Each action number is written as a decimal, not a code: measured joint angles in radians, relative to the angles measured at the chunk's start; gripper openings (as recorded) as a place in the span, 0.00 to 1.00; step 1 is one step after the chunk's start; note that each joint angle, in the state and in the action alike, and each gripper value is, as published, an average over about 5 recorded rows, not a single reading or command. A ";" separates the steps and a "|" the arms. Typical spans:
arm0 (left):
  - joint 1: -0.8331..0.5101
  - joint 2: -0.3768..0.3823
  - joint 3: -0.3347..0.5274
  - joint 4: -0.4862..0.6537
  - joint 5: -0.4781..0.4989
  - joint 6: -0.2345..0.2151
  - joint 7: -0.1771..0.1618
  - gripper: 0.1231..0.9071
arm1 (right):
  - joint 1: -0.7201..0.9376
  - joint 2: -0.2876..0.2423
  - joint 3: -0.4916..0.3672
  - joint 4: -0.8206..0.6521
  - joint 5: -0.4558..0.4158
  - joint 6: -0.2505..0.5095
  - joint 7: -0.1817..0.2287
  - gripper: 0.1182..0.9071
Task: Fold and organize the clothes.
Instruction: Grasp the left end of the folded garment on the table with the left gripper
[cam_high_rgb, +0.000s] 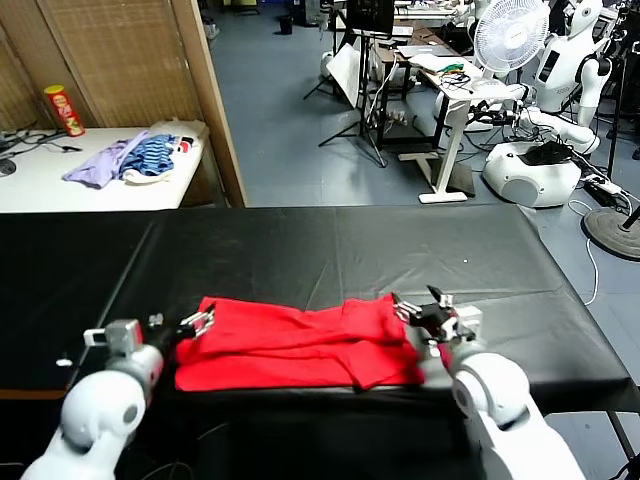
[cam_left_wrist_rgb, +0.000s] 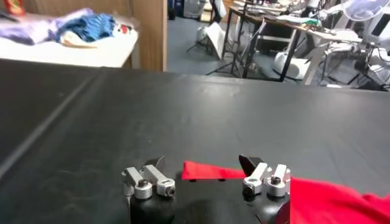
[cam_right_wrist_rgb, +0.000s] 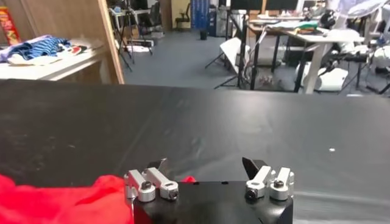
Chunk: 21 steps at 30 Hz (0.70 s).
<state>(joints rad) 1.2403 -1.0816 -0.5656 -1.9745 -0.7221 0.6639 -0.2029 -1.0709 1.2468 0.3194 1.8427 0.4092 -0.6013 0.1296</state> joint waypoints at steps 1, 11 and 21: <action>-0.013 0.000 0.004 0.021 -0.002 0.000 0.007 0.86 | 0.004 0.006 -0.003 -0.009 -0.001 0.001 0.000 0.86; -0.062 -0.005 0.018 0.148 -0.010 0.003 0.043 0.44 | 0.016 0.054 -0.019 -0.065 -0.030 0.008 -0.001 0.80; -0.028 -0.026 0.010 0.140 0.050 -0.061 0.048 0.00 | -0.019 0.097 -0.033 -0.091 -0.142 0.102 0.072 0.16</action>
<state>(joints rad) 1.2126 -1.1080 -0.5557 -1.8345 -0.6718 0.6033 -0.1553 -1.0898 1.3435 0.2868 1.7513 0.2675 -0.4990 0.2019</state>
